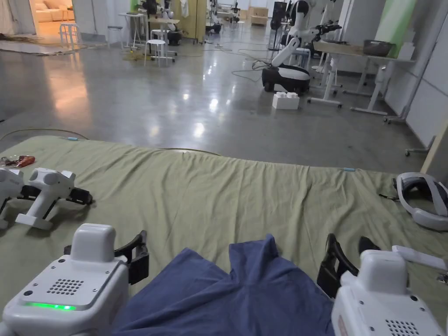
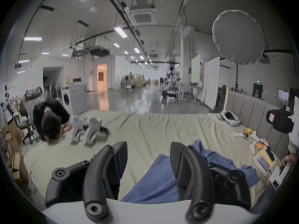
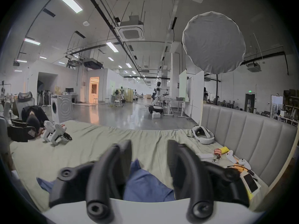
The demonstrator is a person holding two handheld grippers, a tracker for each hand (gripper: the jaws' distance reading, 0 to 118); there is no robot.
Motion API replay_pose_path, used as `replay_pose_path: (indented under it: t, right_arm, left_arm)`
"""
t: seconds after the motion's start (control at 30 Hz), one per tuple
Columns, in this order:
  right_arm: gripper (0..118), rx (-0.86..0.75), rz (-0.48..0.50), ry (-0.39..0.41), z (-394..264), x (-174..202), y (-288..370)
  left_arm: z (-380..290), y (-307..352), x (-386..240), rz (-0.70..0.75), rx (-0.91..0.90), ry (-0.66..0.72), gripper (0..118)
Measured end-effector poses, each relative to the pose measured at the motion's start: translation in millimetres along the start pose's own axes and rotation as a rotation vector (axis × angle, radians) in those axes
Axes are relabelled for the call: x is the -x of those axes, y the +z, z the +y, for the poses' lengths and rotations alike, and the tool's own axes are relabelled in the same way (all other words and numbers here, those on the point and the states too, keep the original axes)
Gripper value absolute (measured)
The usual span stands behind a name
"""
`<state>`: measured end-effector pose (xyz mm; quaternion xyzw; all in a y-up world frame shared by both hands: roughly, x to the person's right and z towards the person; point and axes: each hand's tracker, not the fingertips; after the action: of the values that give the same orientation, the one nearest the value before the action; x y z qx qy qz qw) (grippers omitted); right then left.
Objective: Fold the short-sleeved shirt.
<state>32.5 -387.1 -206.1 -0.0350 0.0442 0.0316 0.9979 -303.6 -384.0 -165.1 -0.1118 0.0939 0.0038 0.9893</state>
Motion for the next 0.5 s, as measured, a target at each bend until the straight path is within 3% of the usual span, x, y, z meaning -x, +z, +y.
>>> replay_pose_path:
  t: [0.03,0.07,0.1,0.17,0.23,0.4,0.5]
  right_arm:
    - [20,-0.003,-0.004,-0.004,2.2,6.4,-0.9]
    - [17,-0.011,-0.013,-0.013,2.8,11.0,-1.2]
    - [14,-0.014,-0.013,-0.029,3.1,13.2,-2.5]
    - [11,-0.017,0.01,-0.058,3.3,15.3,-3.1]
    - [7,0.012,-0.023,-0.031,3.6,22.5,-4.7]
    - [4,0.002,-0.006,0.021,-2.7,32.5,-3.0]
    - [4,0.017,0.016,0.007,-5.8,33.5,-4.3]
  left_arm:
    - [2.8,1.8,-6.3,-0.008,-0.022,-0.004,49]
    - [2.1,0.7,-11.0,-0.019,-0.04,-0.008,28]
    - [3.0,-0.3,-17.0,-0.014,-0.041,-0.019,15]
    - [1.5,-2.1,-25.3,0.026,-0.054,-0.045,11]
    - [-2.3,-5.4,-28.1,-0.01,-0.048,-0.042,2]
    - [-10.8,-8.8,-28.8,-0.004,-0.034,-0.036,2]
    - [-16.4,-10.9,-17.6,-0.007,0.007,-0.019,2]
